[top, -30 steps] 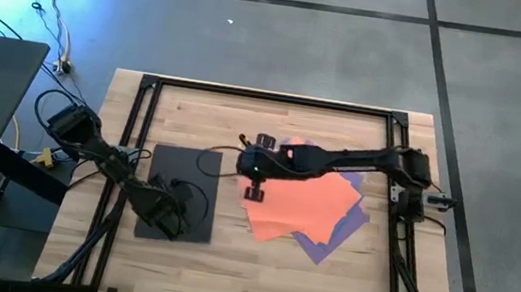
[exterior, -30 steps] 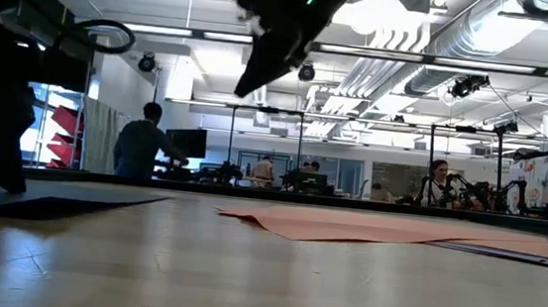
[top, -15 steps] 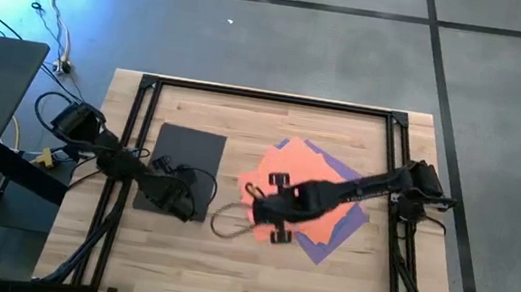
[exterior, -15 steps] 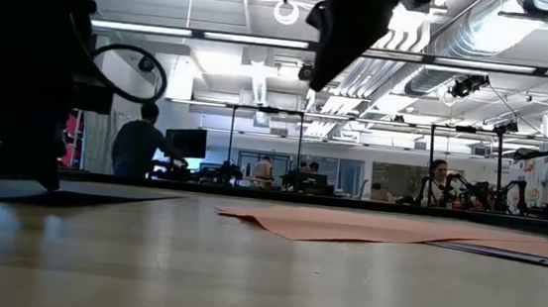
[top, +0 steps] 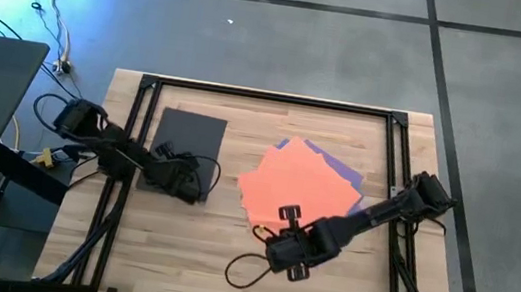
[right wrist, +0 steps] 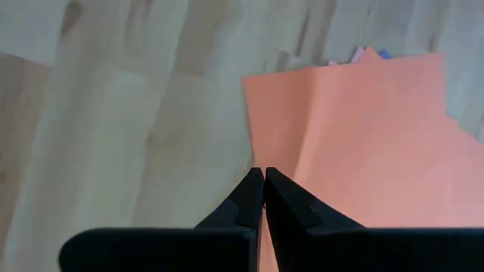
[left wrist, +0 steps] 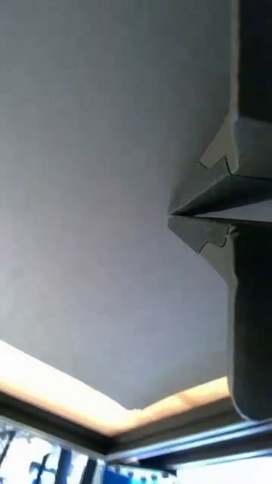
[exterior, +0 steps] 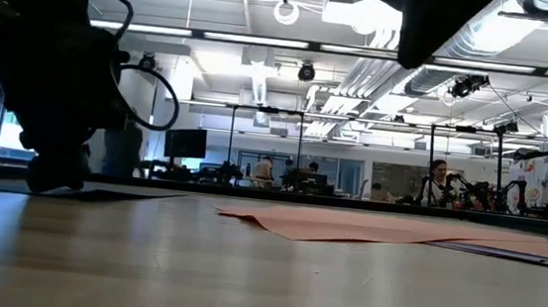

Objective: Organize paper
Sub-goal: Move the stacked black papers to the top left of the table

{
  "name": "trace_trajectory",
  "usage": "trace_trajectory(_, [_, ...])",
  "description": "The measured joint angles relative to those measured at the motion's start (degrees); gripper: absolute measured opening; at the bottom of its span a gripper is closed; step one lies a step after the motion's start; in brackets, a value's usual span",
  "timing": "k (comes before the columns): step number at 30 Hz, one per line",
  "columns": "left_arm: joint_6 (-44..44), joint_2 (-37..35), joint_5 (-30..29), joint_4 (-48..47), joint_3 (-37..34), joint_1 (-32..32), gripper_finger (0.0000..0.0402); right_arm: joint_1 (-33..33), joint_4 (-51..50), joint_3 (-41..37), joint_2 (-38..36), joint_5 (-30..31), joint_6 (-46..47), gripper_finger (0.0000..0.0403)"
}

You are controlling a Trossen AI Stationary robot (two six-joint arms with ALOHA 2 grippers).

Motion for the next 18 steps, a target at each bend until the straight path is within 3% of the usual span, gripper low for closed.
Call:
trace_trajectory(11, [10.2,0.0,-3.0,8.0,0.0,8.7,0.0000,3.3,-4.7,0.0,0.0,0.0,6.5,0.0000])
trace_trajectory(18, [13.9,0.0,-6.2,7.9,0.1,10.1,0.0000,5.5,-5.5,0.0,0.0,2.1,8.5,0.0000])
